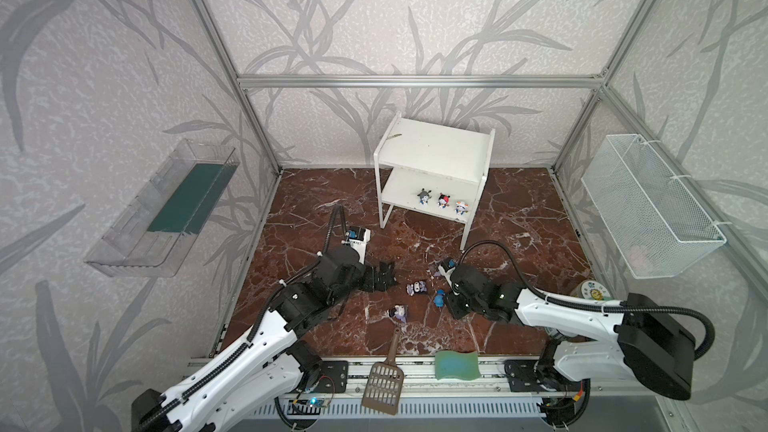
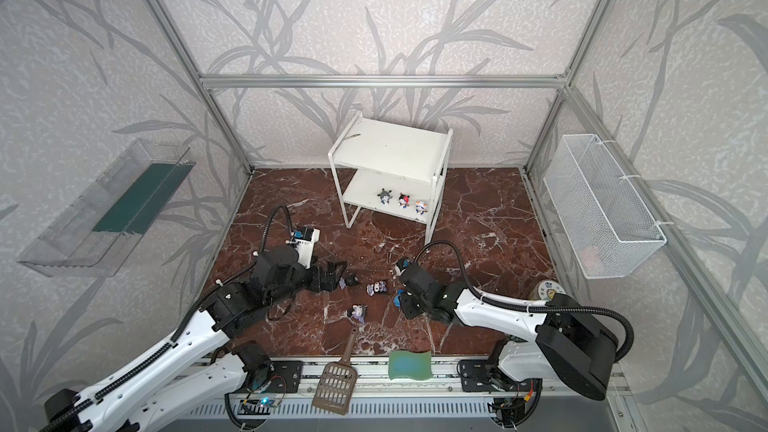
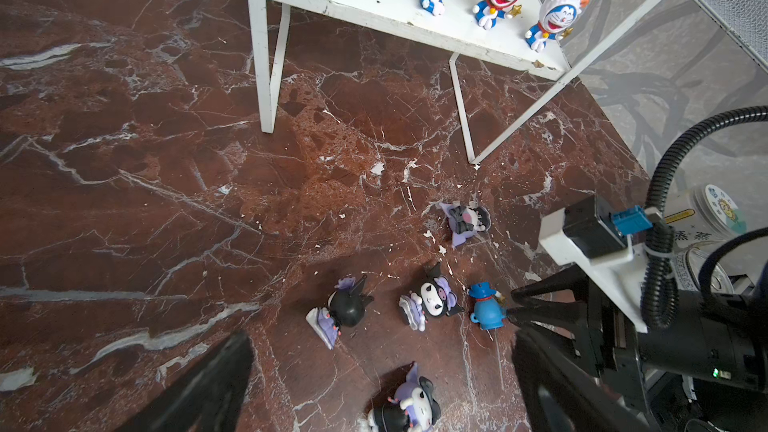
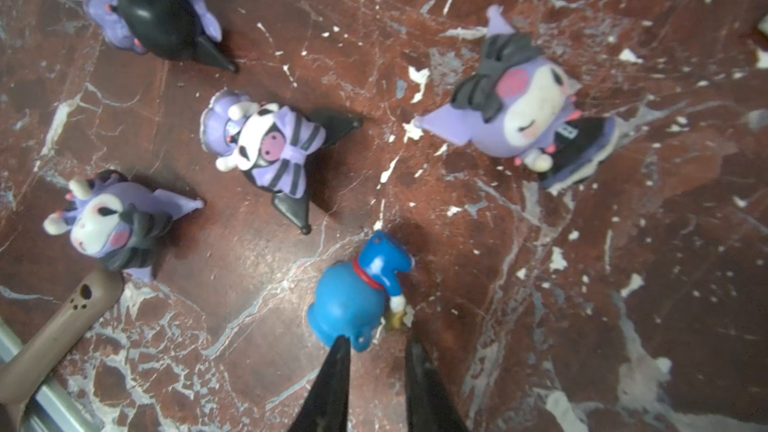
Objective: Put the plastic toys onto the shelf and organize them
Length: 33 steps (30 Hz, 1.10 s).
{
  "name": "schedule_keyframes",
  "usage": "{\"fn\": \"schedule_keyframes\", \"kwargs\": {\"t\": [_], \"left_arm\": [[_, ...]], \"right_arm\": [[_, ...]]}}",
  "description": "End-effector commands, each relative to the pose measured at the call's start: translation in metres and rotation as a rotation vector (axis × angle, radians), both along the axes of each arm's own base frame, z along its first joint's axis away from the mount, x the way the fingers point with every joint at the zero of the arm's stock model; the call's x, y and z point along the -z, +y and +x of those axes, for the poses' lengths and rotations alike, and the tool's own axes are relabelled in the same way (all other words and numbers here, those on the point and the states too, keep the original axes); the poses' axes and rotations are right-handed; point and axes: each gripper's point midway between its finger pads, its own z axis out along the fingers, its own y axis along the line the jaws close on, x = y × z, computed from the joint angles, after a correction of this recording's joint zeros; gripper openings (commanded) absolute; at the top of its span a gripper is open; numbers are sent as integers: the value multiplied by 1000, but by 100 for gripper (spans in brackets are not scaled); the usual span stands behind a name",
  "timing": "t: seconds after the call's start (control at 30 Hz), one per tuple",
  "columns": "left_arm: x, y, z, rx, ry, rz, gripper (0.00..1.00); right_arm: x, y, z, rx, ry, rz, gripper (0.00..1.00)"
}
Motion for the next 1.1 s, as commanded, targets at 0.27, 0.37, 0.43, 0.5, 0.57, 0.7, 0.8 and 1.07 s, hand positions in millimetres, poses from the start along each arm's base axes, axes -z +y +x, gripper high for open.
{"fn": "schedule_keyframes", "kwargs": {"t": [0.27,0.37,0.43,0.5,0.57,0.7,0.8,1.07], "left_arm": [[-1,1,1,5,-28,8,99],[-1,0,1,7,-29,5,99],[0,0,1,10,-27,5,99],[0,0,0,9,-26,6,99],[-1,1,0,8,-29,5,99],[-2,4,-2,5,-34,11,99],[-2,6,-3,2,-35,13,99],[-2,5,-2,4,-37,12,99]], "right_arm": [[13,-14,4,87,67,-44,28],[19,-11,1,79,87,-41,29],[21,-9,3,76,89,-35,28],[21,-3,5,69,89,-28,29],[19,4,8,53,87,-15,29],[14,15,15,42,82,-4,29],[17,18,14,33,88,3,29],[-4,18,15,26,46,37,32]]}}
